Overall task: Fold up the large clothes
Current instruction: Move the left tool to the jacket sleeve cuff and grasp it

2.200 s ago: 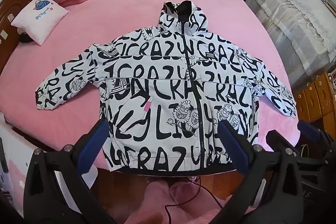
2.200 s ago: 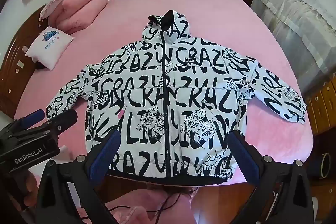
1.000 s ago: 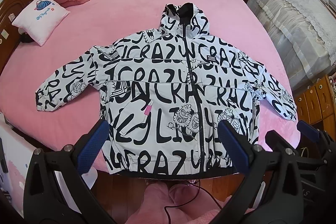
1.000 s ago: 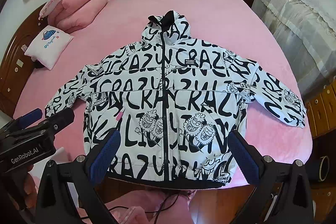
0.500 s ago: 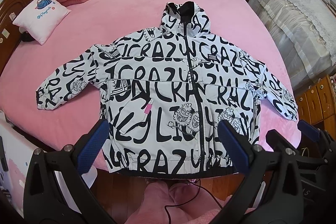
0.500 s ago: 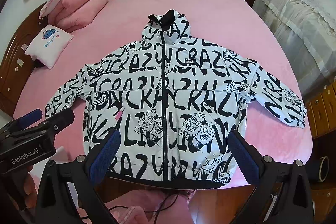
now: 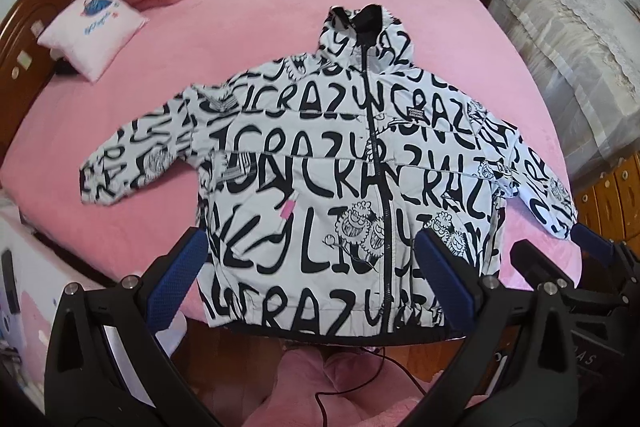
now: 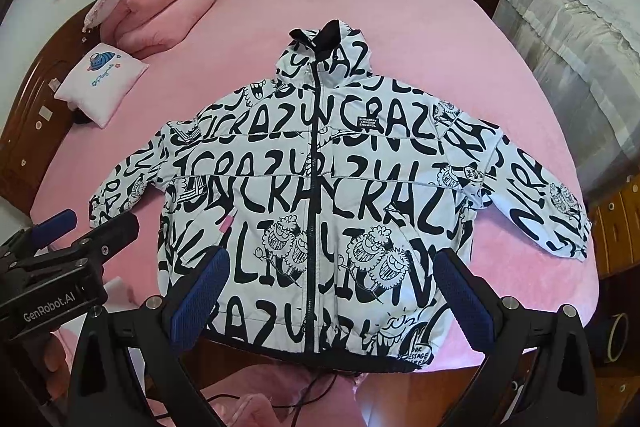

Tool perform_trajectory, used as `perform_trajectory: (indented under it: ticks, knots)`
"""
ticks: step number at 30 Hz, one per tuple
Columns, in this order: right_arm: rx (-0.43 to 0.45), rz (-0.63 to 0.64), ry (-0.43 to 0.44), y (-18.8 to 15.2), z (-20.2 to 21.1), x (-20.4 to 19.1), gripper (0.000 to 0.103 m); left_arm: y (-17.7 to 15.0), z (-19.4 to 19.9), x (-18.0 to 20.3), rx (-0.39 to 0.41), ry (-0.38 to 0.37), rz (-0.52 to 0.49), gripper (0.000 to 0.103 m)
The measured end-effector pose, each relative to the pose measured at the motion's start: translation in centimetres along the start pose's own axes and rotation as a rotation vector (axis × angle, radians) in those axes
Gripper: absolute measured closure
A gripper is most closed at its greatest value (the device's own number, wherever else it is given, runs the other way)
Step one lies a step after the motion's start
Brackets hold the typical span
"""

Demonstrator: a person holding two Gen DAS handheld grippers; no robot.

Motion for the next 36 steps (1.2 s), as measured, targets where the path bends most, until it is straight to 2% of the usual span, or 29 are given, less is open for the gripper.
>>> perform_trajectory:
  ticks: [4,12,17,21,26,32,36]
  knots:
    - [-0.036,0.030,0.018,-0.3,-0.8,0.5,0.000,-1.1,-0.8,-0.7,-0.044,-0.017,0.091,0.001]
    - [-0.115,0.083,0.046,-0.2,-2.8,1.7,0.000,-6.0,-2.4,-2.9,-0.099,-0.019,0.312,0.002]
    - [-0.117,0.108,0.045,0.7,-3.3,1.2,0.000,-6.7,-2.2,-6.6,-0.075,-0.041,0.474,0.002]
    - [-0.125,0.111,0.030,1.5,-3.9,0.3,0.000,-6.6,-3.1,-10.8,-0.085,-0.083,0.625,0.002]
    - [-0.166,0.023,0.017,2.9,-5.8,-0.8,0.000,-5.7,-6.0,-15.7,-0.153,-0.125,0.691,0.002]
    - [-0.315,-0.121,-0.033,3.4,-10.2,-4.2,0.000,-3.3,-9.6,-23.3,-0.231,-0.177,0.780,0.002]
    - [-0.424,-0.156,-0.088,2.8,-13.0,-8.4,0.000,-1.5,-12.6,-30.7,-0.280,-0.196,0.875,0.002]
Point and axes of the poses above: each gripper's, at about its wrist camera, not at the fingertips, and z roughly against the way its jaws point, x to its right, y to its top, the point moved 6 cm from there along -z, roughly the way its jaws point, and after that the axes turned 9 degrees about -x, right-handed, at the moved point
